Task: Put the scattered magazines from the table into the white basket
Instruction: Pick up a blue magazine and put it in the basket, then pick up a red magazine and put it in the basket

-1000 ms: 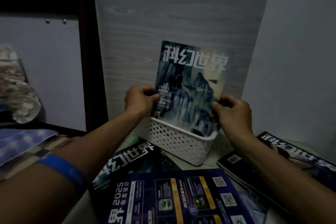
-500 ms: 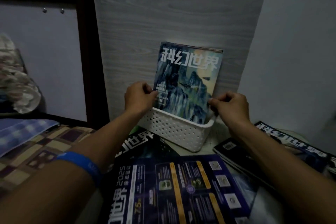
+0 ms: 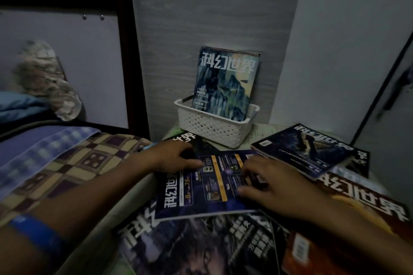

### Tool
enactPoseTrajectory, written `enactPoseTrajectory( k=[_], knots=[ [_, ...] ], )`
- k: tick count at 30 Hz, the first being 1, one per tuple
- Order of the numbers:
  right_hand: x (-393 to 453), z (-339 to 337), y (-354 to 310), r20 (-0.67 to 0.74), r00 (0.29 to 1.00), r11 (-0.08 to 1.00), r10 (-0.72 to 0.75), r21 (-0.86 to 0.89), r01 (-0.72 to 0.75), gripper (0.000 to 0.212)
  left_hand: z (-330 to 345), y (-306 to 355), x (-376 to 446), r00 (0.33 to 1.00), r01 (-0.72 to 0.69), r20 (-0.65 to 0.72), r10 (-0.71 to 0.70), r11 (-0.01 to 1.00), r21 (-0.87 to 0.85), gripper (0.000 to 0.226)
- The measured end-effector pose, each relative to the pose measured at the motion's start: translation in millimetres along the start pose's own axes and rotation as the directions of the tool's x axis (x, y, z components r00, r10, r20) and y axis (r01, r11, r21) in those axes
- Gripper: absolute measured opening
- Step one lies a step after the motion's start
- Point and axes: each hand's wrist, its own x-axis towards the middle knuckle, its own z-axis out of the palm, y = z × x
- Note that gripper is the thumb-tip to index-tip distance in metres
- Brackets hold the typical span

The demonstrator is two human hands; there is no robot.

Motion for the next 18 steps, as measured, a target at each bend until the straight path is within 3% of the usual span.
enactPoseTrajectory(
  k=[3, 5, 7, 9, 12, 14, 16, 18],
  knots=[
    [-12, 17, -18, 0.161, 0.986, 0.995, 0.032, -0.097, -0.017, 0.063, 9, 1, -10, 0.997, 0.066, -0.049, -0.064, 0.997, 0.04, 0.074],
    [-16, 26, -23, 0.191, 0.979, 0.989, 0.075, -0.139, -0.048, 0.074, 4, 1, -16, 0.986, 0.132, -0.079, -0.144, 0.981, -0.146, 0.065],
    [-23, 31, -26, 0.15, 0.984, 0.978, 0.092, -0.2, -0.061, 0.077, -10, -3, -22, 0.98, 0.162, -0.052, -0.194, 0.916, -0.367, 0.042],
    [-31, 34, -29, 0.134, 0.988, 0.947, 0.073, -0.32, -0.026, 0.078, -29, -3, -31, 0.988, 0.148, 0.036, -0.148, 0.879, -0.453, 0.02],
    [-37, 32, -33, 0.171, 0.985, 0.928, 0.037, -0.371, 0.029, 0.075, -51, 7, -43, 0.98, 0.139, 0.199, -0.027, 0.807, -0.574, 0.041],
    [-39, 29, -32, 0.214, 0.977, 0.94, 0.008, -0.335, 0.065, 0.076, -62, 14, -52, 0.977, 0.13, 0.211, 0.016, 0.741, -0.658, 0.04],
    [-43, 26, -32, 0.239, 0.971, 0.98, -0.009, -0.191, 0.056, 0.086, -70, 20, -65, 0.984, 0.141, 0.18, 0.001, 0.613, -0.778, 0.029],
    [-47, 24, -37, 0.145, 0.988, 0.996, -0.056, -0.053, 0.065, 0.092, -72, 25, -78, 0.992, 0.103, 0.125, 0.019, 0.456, -0.884, 0.046]
  ],
)
